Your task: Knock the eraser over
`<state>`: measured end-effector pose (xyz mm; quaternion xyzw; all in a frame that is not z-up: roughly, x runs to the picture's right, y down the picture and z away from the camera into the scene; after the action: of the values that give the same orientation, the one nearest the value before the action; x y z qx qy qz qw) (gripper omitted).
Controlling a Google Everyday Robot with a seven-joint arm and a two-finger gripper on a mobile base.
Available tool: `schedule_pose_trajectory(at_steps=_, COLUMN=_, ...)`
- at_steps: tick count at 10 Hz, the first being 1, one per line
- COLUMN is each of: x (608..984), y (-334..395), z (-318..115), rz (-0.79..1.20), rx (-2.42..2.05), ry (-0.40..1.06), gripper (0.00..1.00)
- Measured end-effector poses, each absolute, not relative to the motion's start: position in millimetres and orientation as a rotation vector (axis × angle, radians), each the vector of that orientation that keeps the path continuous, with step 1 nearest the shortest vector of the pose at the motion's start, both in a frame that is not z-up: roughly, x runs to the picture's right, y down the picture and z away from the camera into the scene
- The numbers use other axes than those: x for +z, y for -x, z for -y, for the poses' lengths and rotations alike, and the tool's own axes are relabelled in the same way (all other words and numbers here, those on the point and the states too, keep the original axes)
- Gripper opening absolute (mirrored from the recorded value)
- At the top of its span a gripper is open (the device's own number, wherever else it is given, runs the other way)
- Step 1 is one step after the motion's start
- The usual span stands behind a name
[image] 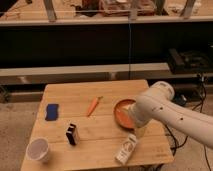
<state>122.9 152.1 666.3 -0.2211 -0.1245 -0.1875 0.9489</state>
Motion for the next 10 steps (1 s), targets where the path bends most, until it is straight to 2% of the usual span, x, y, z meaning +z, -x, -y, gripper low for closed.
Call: schedule_pose_trajectory(at_steps=10, x=668.5, y=-80.3, z=-175.7, rz=0.36, rx=-0.478, ry=0.443, gripper=0.8)
